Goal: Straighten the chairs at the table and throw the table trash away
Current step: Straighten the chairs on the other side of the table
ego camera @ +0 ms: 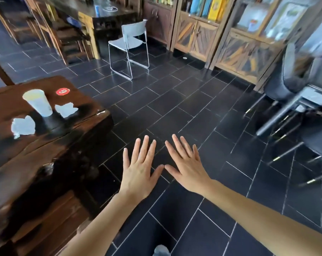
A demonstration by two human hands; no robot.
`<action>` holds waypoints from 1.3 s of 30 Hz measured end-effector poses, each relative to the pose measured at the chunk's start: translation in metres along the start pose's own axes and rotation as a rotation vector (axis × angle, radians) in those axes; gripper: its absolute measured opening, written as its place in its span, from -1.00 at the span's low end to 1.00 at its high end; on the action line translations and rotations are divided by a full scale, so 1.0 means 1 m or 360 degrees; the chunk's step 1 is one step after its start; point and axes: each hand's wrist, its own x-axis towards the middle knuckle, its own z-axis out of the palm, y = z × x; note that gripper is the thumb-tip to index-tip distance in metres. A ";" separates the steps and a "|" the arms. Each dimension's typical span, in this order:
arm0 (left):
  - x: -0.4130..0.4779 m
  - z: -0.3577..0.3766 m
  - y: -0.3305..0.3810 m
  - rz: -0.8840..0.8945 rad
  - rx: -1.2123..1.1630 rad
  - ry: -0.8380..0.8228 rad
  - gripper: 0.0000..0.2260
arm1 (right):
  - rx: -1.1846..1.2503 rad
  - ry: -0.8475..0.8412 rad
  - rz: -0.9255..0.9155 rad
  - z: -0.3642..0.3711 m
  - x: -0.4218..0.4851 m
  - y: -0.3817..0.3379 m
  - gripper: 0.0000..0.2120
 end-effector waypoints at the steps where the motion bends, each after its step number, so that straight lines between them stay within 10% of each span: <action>1: 0.008 0.002 0.002 -0.0004 -0.0002 -0.0015 -0.37 | -0.0004 -0.0028 -0.0038 -0.005 0.004 0.010 -0.35; 13: 0.178 0.041 -0.022 -0.0175 -0.0038 -0.0046 -0.32 | -0.0111 -0.0037 -0.0266 -0.001 0.179 0.095 -0.33; 39: 0.714 0.064 -0.309 -0.0752 0.0129 0.0061 -0.30 | -0.0224 -0.0211 -0.0643 -0.014 0.829 0.223 -0.36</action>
